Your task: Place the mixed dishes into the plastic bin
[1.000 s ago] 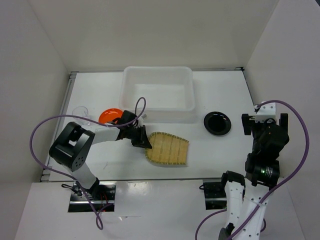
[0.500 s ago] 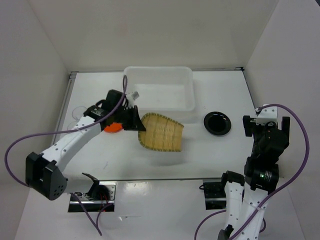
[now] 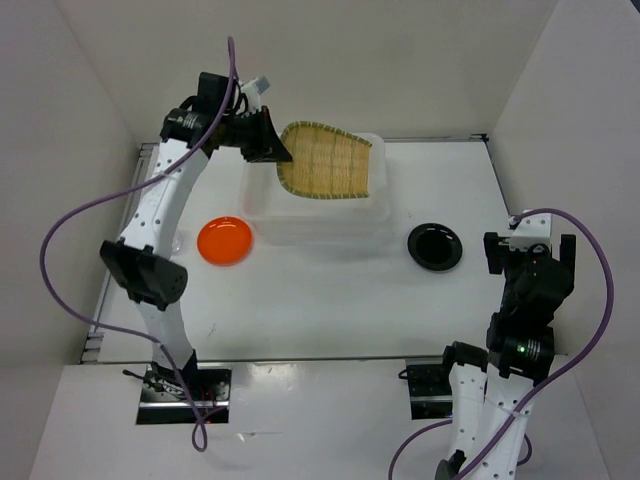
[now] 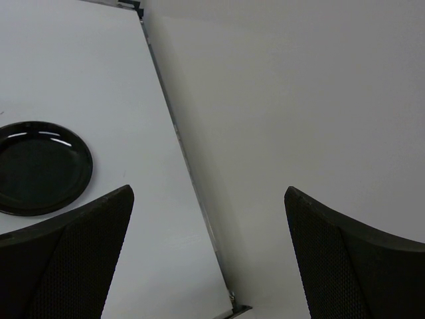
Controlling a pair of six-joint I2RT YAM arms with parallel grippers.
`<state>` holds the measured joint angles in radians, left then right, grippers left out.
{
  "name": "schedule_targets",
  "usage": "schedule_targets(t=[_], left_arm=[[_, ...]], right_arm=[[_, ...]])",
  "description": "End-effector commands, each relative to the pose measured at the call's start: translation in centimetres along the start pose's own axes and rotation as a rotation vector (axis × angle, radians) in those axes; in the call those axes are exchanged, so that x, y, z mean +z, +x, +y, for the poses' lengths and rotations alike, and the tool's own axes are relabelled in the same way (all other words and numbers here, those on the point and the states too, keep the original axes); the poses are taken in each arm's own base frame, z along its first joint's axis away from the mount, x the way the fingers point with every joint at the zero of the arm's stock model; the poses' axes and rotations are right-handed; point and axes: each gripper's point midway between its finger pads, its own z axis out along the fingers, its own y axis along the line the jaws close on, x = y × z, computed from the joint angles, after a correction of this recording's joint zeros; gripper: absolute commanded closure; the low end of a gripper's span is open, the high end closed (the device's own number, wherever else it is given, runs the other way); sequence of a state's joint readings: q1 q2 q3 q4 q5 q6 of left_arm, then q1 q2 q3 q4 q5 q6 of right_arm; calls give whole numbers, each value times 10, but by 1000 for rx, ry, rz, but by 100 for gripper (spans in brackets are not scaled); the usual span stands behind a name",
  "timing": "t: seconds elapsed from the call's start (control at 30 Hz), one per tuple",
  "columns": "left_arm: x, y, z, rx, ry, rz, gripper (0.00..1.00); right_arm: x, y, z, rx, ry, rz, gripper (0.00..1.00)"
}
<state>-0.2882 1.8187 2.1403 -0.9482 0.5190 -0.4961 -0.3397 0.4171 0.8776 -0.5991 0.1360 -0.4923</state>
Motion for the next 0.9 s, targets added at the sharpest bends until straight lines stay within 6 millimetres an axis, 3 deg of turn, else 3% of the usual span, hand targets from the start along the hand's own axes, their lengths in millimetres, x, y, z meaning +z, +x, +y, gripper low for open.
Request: schedule_targets(t=[0.0, 0.03, 0.07, 0.17, 0.3, 0.37, 0.4, 0.47, 0.53, 0.6, 0.63, 0.7, 0.77, 0.8, 0.87], left_arm=[[19, -31, 25, -26, -18, -18, 100], [28, -34, 30, -28, -19, -16, 100], [44, -37, 51, -71, -42, 6, 100], [69, -47, 80, -97, -62, 10, 100], [110, -43, 110, -126, -67, 54, 100], [130, -37, 118, -130, -57, 78, 100], [134, -40, 113, -114, -46, 69, 100], [147, -37, 124, -130, -51, 79, 100], [162, -34, 119, -112, -44, 85, 100], [167, -31, 127, -119, -66, 90, 100], [180, -21, 132, -126, -70, 117, 100], [184, -22, 130, -112, -78, 106, 100], [193, -12, 143, -130, -100, 131, 100], [195, -12, 137, -120, -92, 130, 100], [204, -3, 148, -134, -111, 149, 100]], right_arm=[[2, -14, -5, 7, 24, -62, 2], [2, -14, -5, 7, 24, -62, 2], [0, -16, -4, 7, 18, -75, 2], [1, -14, 1, 17, 4, -72, 2], [3, -13, 9, 43, -21, -74, 2], [5, -12, 10, 40, -26, -64, 2], [5, -12, 10, 39, -24, -64, 2], [7, -9, 10, 39, -16, -58, 2], [11, -6, 13, 37, -21, -48, 2], [13, -4, 14, 36, -22, -46, 2], [13, -6, 13, 38, -18, -54, 2], [17, -3, 16, 47, -23, -44, 2], [18, 0, 19, 45, -35, -40, 2], [20, 1, 21, 52, -39, -32, 2], [20, 2, 19, 52, -31, -28, 2]])
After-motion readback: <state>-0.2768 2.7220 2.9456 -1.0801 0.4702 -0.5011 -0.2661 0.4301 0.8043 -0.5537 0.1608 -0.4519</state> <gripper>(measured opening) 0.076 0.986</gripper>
